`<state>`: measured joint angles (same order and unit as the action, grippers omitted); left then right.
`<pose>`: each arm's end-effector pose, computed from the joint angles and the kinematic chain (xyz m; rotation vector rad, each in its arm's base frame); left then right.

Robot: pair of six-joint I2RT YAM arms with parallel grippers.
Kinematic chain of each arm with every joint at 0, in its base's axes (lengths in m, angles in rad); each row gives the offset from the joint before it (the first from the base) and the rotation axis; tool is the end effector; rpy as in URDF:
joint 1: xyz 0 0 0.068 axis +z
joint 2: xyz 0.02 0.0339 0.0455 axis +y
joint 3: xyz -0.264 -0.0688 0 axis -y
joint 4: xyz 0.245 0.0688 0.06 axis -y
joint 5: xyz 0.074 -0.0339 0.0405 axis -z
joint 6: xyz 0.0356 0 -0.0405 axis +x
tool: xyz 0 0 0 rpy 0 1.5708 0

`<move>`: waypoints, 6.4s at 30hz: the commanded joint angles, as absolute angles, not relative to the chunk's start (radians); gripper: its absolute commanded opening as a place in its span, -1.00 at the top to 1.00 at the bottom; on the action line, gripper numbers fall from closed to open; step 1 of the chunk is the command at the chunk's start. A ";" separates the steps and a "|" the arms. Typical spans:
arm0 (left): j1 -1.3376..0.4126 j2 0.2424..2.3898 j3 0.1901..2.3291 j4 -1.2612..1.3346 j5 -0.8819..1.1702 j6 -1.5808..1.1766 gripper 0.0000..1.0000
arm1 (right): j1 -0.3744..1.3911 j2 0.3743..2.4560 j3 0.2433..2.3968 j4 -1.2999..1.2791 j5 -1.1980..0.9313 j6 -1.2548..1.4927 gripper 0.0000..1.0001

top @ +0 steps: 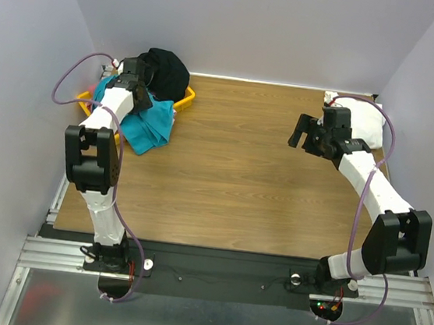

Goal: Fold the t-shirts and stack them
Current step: Grab the tshirt from the pile, then move the tshirt to the center of the board, then flatten the tshirt out

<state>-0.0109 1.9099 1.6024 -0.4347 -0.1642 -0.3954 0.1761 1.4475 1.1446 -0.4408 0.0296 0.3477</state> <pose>0.4399 0.0010 0.2717 -0.5210 2.2410 -0.0187 0.3152 0.0550 0.2855 0.2143 2.3155 0.2310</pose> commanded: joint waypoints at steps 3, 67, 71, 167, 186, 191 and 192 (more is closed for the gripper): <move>-0.009 1.821 1.563 -0.434 -0.126 -0.365 0.61 | 0.170 1.428 1.166 -0.387 0.012 0.357 -1.00; -0.334 1.462 1.078 -0.356 0.061 -0.473 -0.97 | 0.169 1.322 0.901 -0.505 -0.173 0.359 -0.98; -0.334 1.531 1.077 -0.365 0.081 -0.445 -0.97 | 0.169 1.367 0.884 -0.552 -0.276 0.335 -0.96; -0.351 1.545 0.916 -0.301 0.011 -0.500 -0.85 | 0.035 1.693 1.174 -0.609 -0.129 0.397 -0.58; -0.391 1.571 0.858 -0.256 0.063 -0.515 -0.18 | 0.032 1.833 1.157 -0.472 -0.176 0.402 -0.09; -0.390 1.563 0.847 -0.238 0.078 -0.509 0.72 | 0.032 1.790 1.169 -0.476 -0.187 0.413 0.99; -0.391 1.557 0.850 -0.242 0.081 -0.512 0.81 | 0.034 1.752 1.167 -0.477 -0.184 0.413 0.99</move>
